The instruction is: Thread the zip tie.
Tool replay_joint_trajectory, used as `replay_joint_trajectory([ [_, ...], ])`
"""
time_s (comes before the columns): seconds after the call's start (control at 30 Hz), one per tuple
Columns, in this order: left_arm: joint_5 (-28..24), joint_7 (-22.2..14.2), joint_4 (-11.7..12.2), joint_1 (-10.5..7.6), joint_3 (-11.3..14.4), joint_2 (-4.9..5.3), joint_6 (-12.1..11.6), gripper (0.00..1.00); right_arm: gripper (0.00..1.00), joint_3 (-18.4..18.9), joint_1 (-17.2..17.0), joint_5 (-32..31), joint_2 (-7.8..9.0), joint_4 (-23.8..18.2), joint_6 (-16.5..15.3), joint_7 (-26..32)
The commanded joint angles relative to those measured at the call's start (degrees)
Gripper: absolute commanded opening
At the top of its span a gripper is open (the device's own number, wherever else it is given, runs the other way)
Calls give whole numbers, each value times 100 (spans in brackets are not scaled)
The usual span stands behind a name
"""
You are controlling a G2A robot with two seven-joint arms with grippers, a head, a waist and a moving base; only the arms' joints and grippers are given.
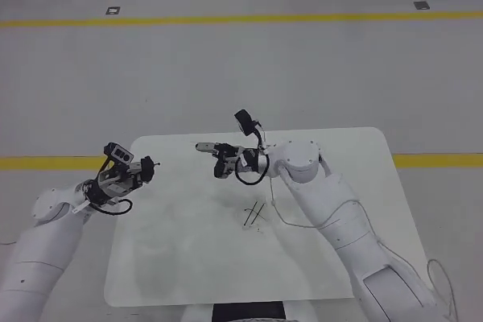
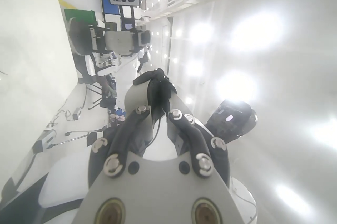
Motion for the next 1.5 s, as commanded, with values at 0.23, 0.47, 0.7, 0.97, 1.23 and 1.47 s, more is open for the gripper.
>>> replay_joint_trajectory([
  [0.23, -158, -13, -9, -104, -41, -54, -248, 0, 100, 292, -527, -2675, 350, -933, 169, 1469],
  [0.47, -158, -13, -9, -104, -41, -54, -248, 0, 100, 305, -583, -2821, 350, -1041, 169, 1605],
  [0.7, -158, -13, -9, -104, -41, -54, -248, 0, 100, 305, -583, -2821, 350, -1041, 169, 1605],
  [0.97, -158, -13, -9, -104, -41, -54, -248, 0, 100, 285, -600, -2904, 356, -1051, 98, 1516],
  [1.23, -158, -13, -9, -104, -41, -54, -248, 0, 100, -376, -275, -4965, 492, -1051, -504, 2018],
  [1.47, -158, -13, -9, -104, -41, -54, -248, 0, 100, -533, -204, -4871, 504, -1042, -1236, 2252],
])
